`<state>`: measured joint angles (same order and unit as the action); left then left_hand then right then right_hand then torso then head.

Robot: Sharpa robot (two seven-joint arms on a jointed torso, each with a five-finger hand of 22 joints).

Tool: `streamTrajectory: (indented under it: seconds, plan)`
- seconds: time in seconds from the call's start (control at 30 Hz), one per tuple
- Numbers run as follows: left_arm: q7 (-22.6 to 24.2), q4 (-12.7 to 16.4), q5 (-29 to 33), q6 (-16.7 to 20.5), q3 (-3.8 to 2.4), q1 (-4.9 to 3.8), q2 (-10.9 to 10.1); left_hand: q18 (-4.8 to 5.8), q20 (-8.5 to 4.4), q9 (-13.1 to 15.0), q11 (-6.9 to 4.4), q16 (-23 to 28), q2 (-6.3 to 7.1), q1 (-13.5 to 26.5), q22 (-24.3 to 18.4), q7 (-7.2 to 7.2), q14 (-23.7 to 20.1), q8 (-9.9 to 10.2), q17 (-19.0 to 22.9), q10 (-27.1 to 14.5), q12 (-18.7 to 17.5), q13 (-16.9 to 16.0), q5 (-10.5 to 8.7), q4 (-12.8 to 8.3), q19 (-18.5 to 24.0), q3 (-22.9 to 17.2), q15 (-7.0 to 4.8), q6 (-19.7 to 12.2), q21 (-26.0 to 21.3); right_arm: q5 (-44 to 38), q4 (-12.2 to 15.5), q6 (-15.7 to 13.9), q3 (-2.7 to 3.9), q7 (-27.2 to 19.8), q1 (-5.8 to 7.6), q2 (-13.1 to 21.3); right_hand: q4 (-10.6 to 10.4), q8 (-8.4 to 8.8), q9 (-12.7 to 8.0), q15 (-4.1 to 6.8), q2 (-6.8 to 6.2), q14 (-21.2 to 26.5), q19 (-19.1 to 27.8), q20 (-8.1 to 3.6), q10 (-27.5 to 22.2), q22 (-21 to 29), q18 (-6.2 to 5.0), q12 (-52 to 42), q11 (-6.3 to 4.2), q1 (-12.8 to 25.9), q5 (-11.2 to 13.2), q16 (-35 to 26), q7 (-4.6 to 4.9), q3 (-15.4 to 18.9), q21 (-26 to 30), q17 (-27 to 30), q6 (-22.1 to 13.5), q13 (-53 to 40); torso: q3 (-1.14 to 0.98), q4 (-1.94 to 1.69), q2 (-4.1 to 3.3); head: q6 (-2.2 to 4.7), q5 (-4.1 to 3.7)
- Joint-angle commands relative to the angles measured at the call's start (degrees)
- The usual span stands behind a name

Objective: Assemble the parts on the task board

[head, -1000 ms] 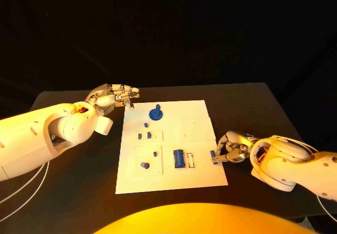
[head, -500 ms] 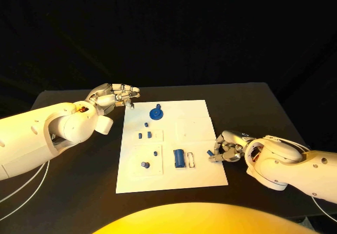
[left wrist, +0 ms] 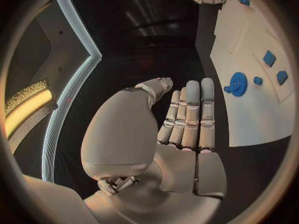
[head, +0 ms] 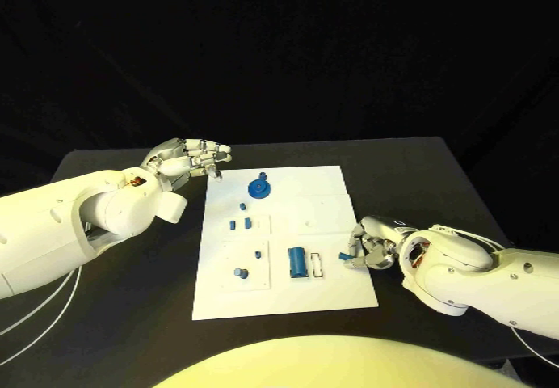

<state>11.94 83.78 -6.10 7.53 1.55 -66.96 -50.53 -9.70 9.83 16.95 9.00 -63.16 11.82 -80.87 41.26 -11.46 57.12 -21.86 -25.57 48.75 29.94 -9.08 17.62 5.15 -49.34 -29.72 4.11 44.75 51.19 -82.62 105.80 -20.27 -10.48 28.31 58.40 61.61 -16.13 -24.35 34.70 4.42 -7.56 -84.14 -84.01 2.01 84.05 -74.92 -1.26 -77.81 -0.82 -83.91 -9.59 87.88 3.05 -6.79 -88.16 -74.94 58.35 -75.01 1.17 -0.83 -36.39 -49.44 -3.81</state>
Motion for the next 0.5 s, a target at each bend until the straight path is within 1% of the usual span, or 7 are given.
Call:
streamTrajectory:
  seconds: [0.03,0.07,0.1,0.13,0.23,0.37,0.5]
  plan:
    - [0.2,0.2,0.3,-1.0,-0.03,-0.02,0.0,-0.86,-0.11,0.1,-0.06,0.1,-0.37,0.2,-0.1,-1.51,0.0,-0.3,0.1,-0.4,0.4,0.1,0.21,0.1,-0.4,0.1,0.30,-0.6,-0.2,-1.4,-0.6,2.8,-0.54,1.6,-0.62,-0.3,1.8,0.22,-7.7,0.47,-0.05,-4.7,-5.5,-0.65,1.2,-14.7,0.96,0.3,-0.45,-2.8,-2.5,0.2,-0.05,-5.7,-0.4,-8.9,1.1,-8.2,-0.01,-0.03,0.03,-0.08,0.08]
    - [0.2,0.2,0.3,-1.0,-0.03,-0.03,0.0,-0.86,-0.11,0.1,-0.06,0.1,-0.40,0.2,-0.1,-1.51,0.0,-0.4,0.1,-0.4,0.4,0.1,0.21,0.2,-0.4,0.1,0.30,-0.6,-0.2,-1.5,-0.6,2.9,-0.54,1.7,-0.62,-0.3,1.9,0.33,-7.6,0.42,-0.57,-4.7,-5.6,-0.68,1.2,-14.7,0.97,0.3,-0.52,-2.8,-3.1,0.2,0.08,-7.1,-0.5,-8.9,1.3,-8.2,0.01,-0.01,0.02,-0.07,0.10]
    - [0.2,0.2,0.3,-1.0,-0.03,-0.03,-0.1,-0.86,-0.11,0.1,-0.06,0.1,-0.43,0.2,-0.1,-1.51,0.0,-0.4,0.1,-0.4,0.5,0.1,0.22,0.2,-0.4,0.1,0.30,-0.6,-0.3,-1.6,-0.5,2.9,-0.54,1.8,-0.62,-0.3,2.5,0.37,-7.5,0.49,-1.09,-4.7,-5.6,-0.69,1.2,-14.7,0.98,0.3,-0.48,-3.2,-3.8,0.2,-0.01,-9.5,-0.5,-8.9,1.7,-8.2,-0.01,0.00,0.02,-0.02,0.14]
    - [0.2,0.3,0.3,-1.0,-0.03,-0.03,-0.1,-0.86,-0.11,0.1,-0.06,0.1,-0.43,0.2,-0.1,-1.51,0.0,-0.4,0.1,-0.4,0.5,0.1,0.22,0.2,-0.4,0.1,0.30,-0.6,-0.3,-1.6,-0.4,2.8,-0.54,1.9,-0.62,-0.3,3.1,0.41,-7.3,0.35,-1.76,-4.7,-5.6,-0.66,1.2,-14.7,0.97,0.4,-0.42,-3.0,-4.3,0.2,0.25,-12.3,-0.5,-8.9,1.8,-8.2,0.00,0.01,0.01,-0.04,0.19]
    - [0.1,0.3,0.3,-1.1,-0.03,-0.03,-0.1,-0.86,-0.11,0.1,-0.06,0.1,-0.43,0.2,-0.1,-1.51,0.0,-0.4,0.1,-0.4,0.5,0.1,0.22,0.2,-0.4,0.1,0.30,-0.6,-0.3,-0.9,0.2,2.2,-0.54,2.0,-0.61,-0.1,4.5,0.12,-6.4,0.16,-3.53,-4.7,-5.6,-0.45,1.3,-14.7,0.98,0.5,-0.33,-0.6,-5.5,0.1,0.39,-17.8,-0.5,-8.9,1.6,-8.2,-0.01,0.03,0.01,0.02,0.27]
    - [0.0,0.3,0.3,-1.1,-0.03,-0.03,-0.1,-0.86,-0.11,0.1,-0.06,0.1,-0.43,0.2,-0.1,-1.51,0.0,-0.4,0.1,-0.4,0.5,0.1,0.22,0.2,-0.4,0.1,0.30,-0.6,-0.3,1.7,1.4,0.5,-0.52,1.8,-0.29,0.3,6.6,-0.74,-4.6,0.34,-4.60,-4.7,-5.6,-0.50,1.5,-14.8,1.02,0.4,-0.40,3.8,-6.0,0.1,0.05,-22.9,-0.7,-9.0,0.9,-8.3,-0.02,0.06,0.03,0.08,0.30]
    - [0.0,0.3,0.2,-1.0,-0.03,-0.03,-0.1,-0.87,-0.11,0.1,-0.07,0.1,-0.46,0.1,-0.1,-1.50,0.0,-0.5,0.1,-0.4,0.5,0.1,0.23,0.2,-0.4,0.1,0.29,-0.6,-0.3,7.4,3.3,-1.8,-0.50,1.1,0.93,0.6,7.4,-1.33,-3.4,0.50,-4.70,-4.7,-5.7,-0.62,1.6,-14.8,1.06,0.4,-0.58,7.5,-6.5,0.2,-0.17,-25.1,-0.9,-9.0,0.2,-8.3,-0.05,0.08,0.02,0.16,0.22]
